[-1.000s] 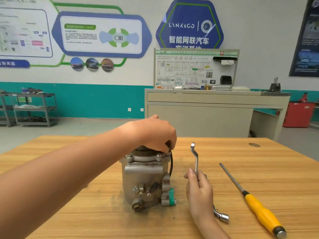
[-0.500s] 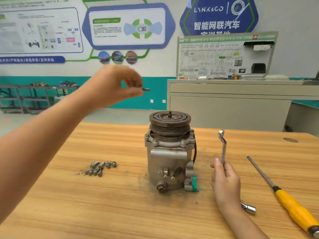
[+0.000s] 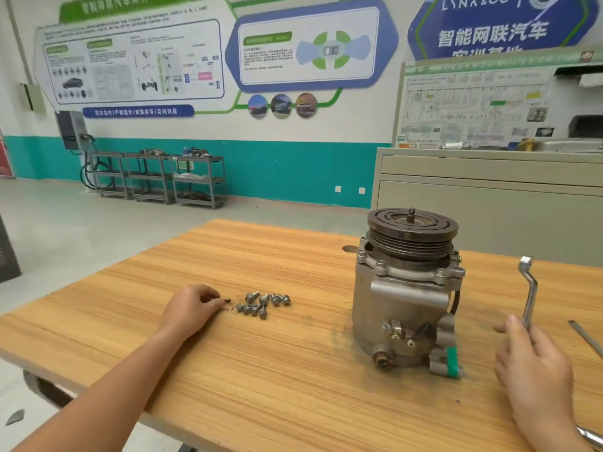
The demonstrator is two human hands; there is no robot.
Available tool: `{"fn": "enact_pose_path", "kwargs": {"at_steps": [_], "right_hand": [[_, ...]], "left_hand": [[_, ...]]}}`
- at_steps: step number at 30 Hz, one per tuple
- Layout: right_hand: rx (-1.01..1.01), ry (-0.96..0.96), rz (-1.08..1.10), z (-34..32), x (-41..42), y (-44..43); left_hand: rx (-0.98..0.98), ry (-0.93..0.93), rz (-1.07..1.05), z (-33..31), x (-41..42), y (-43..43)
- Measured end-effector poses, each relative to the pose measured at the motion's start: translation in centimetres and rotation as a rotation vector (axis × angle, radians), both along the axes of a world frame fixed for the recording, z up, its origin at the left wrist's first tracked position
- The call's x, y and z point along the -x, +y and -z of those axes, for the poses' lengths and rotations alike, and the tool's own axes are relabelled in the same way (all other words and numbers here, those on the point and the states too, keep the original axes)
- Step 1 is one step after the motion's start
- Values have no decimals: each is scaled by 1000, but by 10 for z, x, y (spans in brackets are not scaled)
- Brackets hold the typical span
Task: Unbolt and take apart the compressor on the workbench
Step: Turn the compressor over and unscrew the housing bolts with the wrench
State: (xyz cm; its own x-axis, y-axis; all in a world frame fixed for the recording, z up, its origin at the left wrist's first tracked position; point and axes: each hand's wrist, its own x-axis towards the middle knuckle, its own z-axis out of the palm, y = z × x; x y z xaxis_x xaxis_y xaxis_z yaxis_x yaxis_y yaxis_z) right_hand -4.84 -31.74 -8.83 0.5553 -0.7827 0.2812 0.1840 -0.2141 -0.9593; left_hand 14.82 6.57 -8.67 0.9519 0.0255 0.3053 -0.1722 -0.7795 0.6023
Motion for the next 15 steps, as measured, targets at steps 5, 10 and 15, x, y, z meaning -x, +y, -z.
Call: {"fn": "enact_pose_path", "kwargs": {"at_steps": [5,10,15], "right_hand": [[-26,0,-6,-3,1,4],[-18,1,-64,-6,4,10],[44,47,-42,-4,2,14]], "left_hand": [[-53,-51,73,7,-4,-14],[-53,-50,159,9,-2,-17],[110,-268,133,1,11,-28]]}}
